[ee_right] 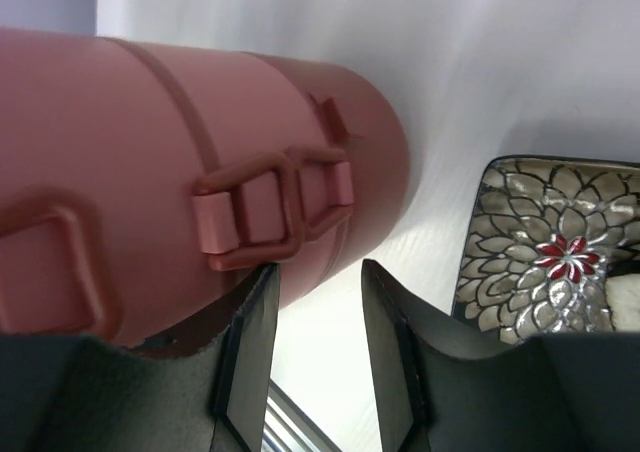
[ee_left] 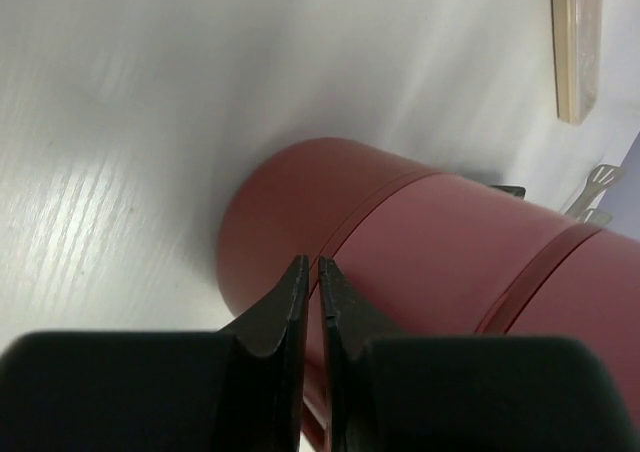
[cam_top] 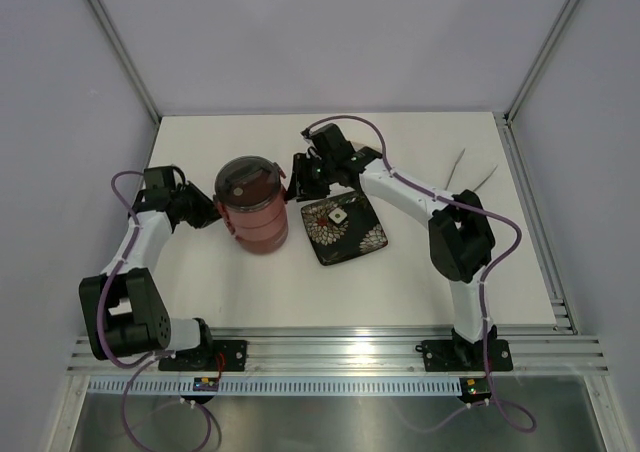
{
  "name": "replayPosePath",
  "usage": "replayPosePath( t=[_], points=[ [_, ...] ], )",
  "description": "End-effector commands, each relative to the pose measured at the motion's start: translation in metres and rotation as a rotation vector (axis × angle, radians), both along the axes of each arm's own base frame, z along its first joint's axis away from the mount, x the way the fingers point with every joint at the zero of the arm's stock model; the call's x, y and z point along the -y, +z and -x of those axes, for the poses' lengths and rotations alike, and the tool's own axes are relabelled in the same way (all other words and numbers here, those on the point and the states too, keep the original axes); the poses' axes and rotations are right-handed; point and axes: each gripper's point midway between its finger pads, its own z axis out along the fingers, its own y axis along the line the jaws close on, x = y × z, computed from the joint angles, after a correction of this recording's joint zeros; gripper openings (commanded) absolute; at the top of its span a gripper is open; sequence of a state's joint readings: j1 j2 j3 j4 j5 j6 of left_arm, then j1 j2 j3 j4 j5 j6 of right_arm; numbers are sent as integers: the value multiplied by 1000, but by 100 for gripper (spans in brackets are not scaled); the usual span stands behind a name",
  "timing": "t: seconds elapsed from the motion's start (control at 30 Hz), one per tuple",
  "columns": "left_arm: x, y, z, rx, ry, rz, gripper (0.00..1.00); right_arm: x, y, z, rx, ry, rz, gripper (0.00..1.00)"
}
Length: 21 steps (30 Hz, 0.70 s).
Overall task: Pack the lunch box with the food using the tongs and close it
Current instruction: Adjust the fastener in the packing box.
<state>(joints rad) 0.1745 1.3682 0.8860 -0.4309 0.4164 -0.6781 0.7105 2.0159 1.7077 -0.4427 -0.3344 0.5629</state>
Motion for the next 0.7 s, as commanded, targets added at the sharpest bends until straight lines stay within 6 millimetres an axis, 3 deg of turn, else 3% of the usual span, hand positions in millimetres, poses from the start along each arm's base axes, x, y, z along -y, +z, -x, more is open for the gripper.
replayPosePath(
  t=[0.0, 0.2, 0.27, 0.3, 0.37, 0.4, 0.47, 0.5, 0.53, 0.67],
  points=[
    [18, 3, 31, -25, -47, 52, 10, -9, 17, -23, 19, -44, -33, 47],
    [27, 2, 59, -52, -27, 87, 10, 6, 17, -43, 10, -69, 11, 47],
    [28, 1, 70, -58, -17, 82, 10, 13, 25, -39, 26, -72, 12, 48],
    [27, 2, 72, -54, -14, 75, 10, 20, 12, -31, 7, -78, 37, 48],
    [24, 8, 74, -39, -3, 50, 10, 27, 27, -22, 28, -88, 7, 48],
    [21, 11, 74, -31, 5, 38, 10, 35, 10, -11, -3, -90, 29, 48],
    [12, 20, 69, -12, 30, -13, 10, 41, 27, -2, 36, -92, -5, 49],
    [8, 24, 67, -3, 37, -35, 10, 49, 14, 7, 28, -99, 23, 50],
    [3, 25, 65, -5, 49, -66, 11, 52, 23, 12, 59, -98, 20, 53],
    [-9, 39, 60, 32, 23, -161, 15, 64, 20, 20, 78, -108, 52, 57]
  ],
)
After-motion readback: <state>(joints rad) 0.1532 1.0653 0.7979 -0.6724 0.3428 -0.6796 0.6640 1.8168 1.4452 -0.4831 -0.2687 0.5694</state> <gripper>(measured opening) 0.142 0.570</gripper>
